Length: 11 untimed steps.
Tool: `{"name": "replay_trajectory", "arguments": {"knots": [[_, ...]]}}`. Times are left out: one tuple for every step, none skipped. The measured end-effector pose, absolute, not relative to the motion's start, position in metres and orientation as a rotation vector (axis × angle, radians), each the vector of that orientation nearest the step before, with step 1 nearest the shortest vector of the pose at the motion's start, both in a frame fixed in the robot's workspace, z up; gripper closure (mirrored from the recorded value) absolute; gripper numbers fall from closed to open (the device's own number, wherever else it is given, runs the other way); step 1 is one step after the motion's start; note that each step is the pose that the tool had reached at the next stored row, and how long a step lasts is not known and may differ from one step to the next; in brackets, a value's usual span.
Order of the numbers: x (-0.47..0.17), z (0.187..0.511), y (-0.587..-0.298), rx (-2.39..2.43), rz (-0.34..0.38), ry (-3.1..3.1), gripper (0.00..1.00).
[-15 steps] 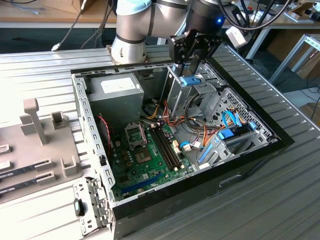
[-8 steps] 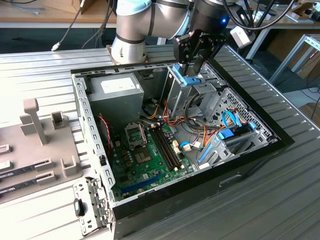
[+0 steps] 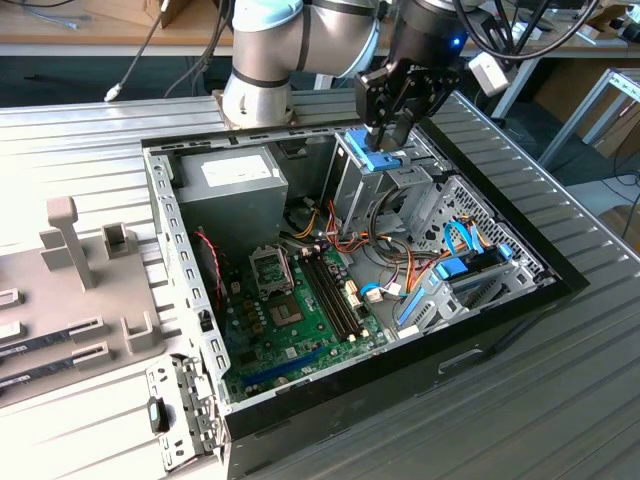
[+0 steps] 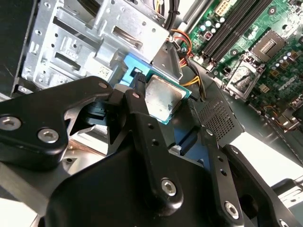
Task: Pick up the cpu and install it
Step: 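Pick up the cpu and move it towards the insertion slot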
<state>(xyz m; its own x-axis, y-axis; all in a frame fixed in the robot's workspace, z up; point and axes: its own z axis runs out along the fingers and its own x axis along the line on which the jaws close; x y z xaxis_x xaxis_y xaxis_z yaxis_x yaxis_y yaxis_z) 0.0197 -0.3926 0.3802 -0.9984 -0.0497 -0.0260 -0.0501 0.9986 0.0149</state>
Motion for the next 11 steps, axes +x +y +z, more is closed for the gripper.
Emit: {"name": "replay_trajectory", "arguments": {"knots": [[0.020,0.380,-0.393,-0.078,0.024,3.115,0.53],[0.020,0.380,-0.393,-0.078,0.024,3.115,0.53],[0.020,0.380,-0.393,-0.078,0.025,3.115,0.53],[0.020,0.380,-0.397,-0.078,0.024,3.115,0.53],[0.020,0.380,-0.399,-0.078,0.024,3.115,0.53],[0.020,0.380,-0.401,-0.078,0.024,3.115,0.53],[0.020,0.380,-0.404,-0.078,0.024,3.115,0.53],[0.020,0.380,-0.406,-0.078,0.024,3.115,0.53],[0.020,0.380,-0.407,-0.078,0.024,3.115,0.53],[0.020,0.380,-0.410,-0.078,0.024,3.115,0.53],[0.020,0.380,-0.411,-0.078,0.024,3.115,0.53]]}}
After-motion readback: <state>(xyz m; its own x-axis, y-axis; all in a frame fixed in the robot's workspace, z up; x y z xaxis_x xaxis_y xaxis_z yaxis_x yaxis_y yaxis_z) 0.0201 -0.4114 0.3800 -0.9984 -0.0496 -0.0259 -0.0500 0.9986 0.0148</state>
